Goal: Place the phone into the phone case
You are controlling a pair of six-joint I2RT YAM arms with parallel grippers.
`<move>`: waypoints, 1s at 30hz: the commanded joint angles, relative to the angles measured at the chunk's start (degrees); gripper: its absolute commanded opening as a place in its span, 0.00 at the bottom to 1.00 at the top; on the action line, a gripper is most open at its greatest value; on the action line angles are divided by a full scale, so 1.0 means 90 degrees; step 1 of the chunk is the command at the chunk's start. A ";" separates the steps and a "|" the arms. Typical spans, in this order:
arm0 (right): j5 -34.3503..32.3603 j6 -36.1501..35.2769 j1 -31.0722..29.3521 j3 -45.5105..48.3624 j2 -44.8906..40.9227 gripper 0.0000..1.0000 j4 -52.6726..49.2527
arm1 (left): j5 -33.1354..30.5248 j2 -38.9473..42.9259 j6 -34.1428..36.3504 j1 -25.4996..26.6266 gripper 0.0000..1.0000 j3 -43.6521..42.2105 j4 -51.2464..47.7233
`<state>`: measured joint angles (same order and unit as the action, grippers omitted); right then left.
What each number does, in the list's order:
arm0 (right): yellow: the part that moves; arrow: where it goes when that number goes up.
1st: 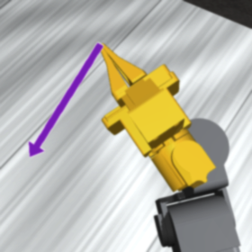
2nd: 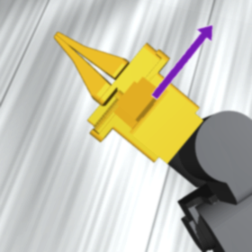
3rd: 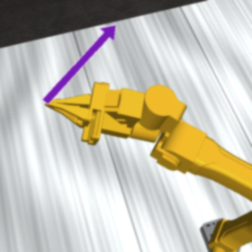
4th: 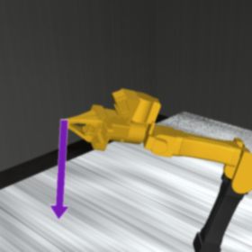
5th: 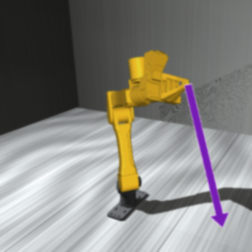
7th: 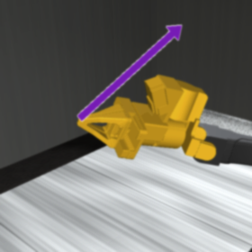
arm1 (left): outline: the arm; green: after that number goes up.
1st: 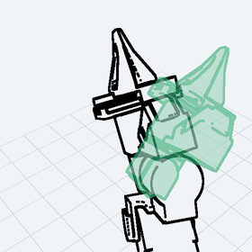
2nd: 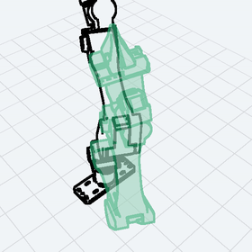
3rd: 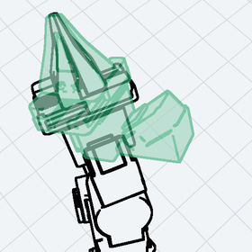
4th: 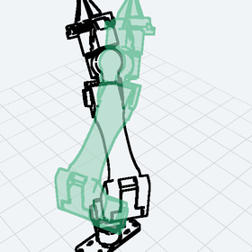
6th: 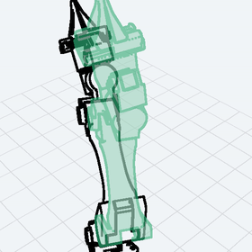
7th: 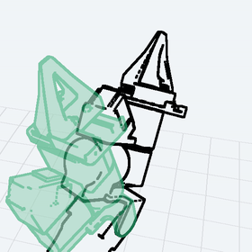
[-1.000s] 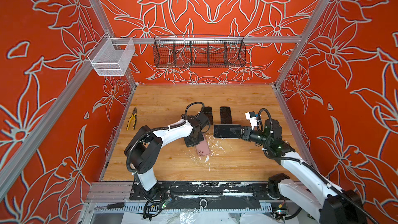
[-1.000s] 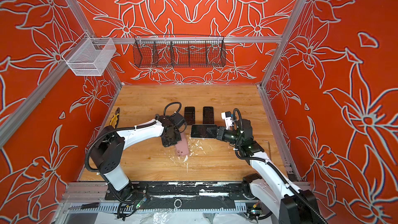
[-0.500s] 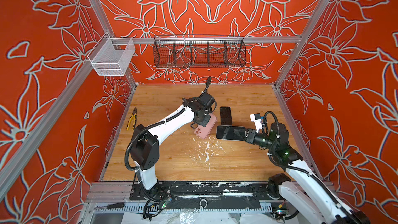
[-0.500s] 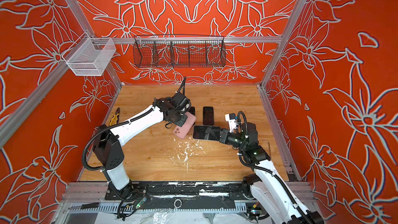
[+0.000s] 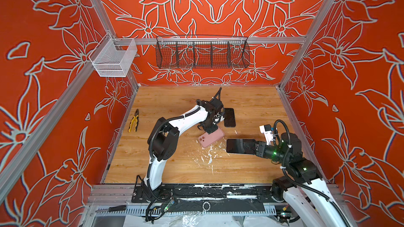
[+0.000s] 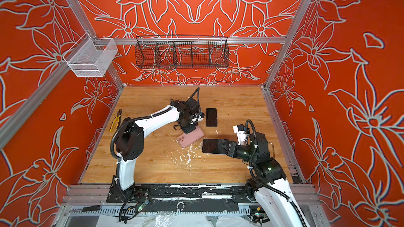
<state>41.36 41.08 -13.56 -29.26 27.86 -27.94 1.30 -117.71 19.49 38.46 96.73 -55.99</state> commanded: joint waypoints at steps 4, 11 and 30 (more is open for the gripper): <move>-0.0084 -0.0157 0.0018 -0.0260 0.0067 0.00 -0.0152 | 0.0132 0.0002 0.0392 0.0160 0.00 -0.0183 -0.0112; -0.0065 -0.0180 0.0010 -0.0348 0.0304 0.00 0.0005 | -0.0784 0.0147 0.0091 0.0180 0.15 -0.0485 0.0369; -0.0056 -0.0149 0.0003 -0.0094 0.1031 0.00 0.1281 | -0.0991 0.3879 -0.8681 -0.0045 0.77 -0.2996 0.0371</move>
<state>40.66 40.47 -13.56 -30.11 35.97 -22.35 -13.89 -82.19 -35.70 38.28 76.69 -49.58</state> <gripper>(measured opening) 0.102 0.773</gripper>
